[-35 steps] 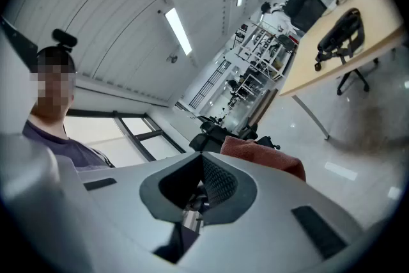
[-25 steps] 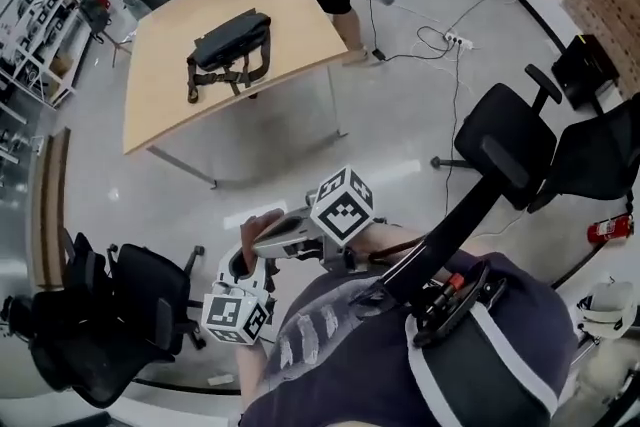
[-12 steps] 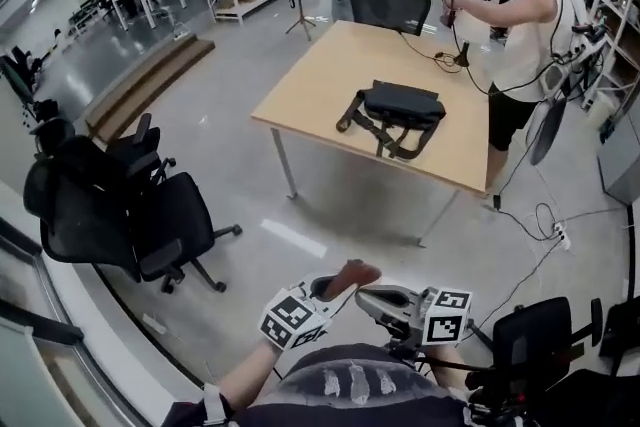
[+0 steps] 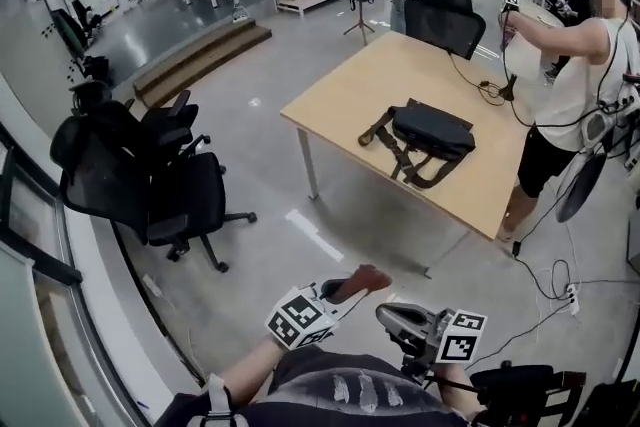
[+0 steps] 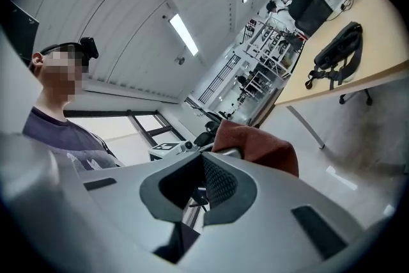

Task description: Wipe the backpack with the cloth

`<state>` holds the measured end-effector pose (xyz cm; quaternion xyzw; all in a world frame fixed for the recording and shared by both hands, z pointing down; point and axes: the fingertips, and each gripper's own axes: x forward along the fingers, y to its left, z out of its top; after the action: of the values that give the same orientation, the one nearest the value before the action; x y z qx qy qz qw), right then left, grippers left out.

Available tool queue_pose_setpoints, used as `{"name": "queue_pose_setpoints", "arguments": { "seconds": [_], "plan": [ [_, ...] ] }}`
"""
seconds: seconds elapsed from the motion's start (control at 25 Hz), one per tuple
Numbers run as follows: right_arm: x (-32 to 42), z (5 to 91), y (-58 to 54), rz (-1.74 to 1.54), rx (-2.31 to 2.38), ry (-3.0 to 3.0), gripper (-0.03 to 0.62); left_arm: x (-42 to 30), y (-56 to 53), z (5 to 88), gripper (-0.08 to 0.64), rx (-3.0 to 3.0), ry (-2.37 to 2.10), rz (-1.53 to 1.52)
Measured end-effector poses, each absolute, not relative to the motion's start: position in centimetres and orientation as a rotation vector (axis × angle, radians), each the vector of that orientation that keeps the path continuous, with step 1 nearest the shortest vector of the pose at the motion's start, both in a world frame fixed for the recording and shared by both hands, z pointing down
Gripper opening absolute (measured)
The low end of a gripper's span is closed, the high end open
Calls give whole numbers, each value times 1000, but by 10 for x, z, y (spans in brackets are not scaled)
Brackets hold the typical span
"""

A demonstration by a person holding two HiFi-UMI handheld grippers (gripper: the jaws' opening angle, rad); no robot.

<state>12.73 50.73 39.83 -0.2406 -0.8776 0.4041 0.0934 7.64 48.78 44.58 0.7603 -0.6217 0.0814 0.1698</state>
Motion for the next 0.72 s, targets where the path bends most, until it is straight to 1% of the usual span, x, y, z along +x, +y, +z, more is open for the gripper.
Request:
{"name": "queue_pose_setpoints", "arguments": {
  "seconds": [0.12, 0.24, 0.44, 0.6, 0.72],
  "plan": [
    [130, 390, 497, 1193, -739, -2590, 2, 76, 482, 438, 57, 2131, -1783, 243],
    [115, 394, 471, 1179, -754, -2594, 2, 53, 461, 447, 57, 2101, -1791, 265],
    [95, 402, 421, 1171, -571, -2630, 2, 24, 408, 449, 57, 2170, -1707, 229],
    [34, 385, 369, 1104, -430, -2714, 2, -38, 344, 447, 57, 2239, -1597, 212],
    [2, 379, 323, 1104, -306, -2766, 2, -67, 273, 443, 57, 2301, -1489, 210]
  ]
}}
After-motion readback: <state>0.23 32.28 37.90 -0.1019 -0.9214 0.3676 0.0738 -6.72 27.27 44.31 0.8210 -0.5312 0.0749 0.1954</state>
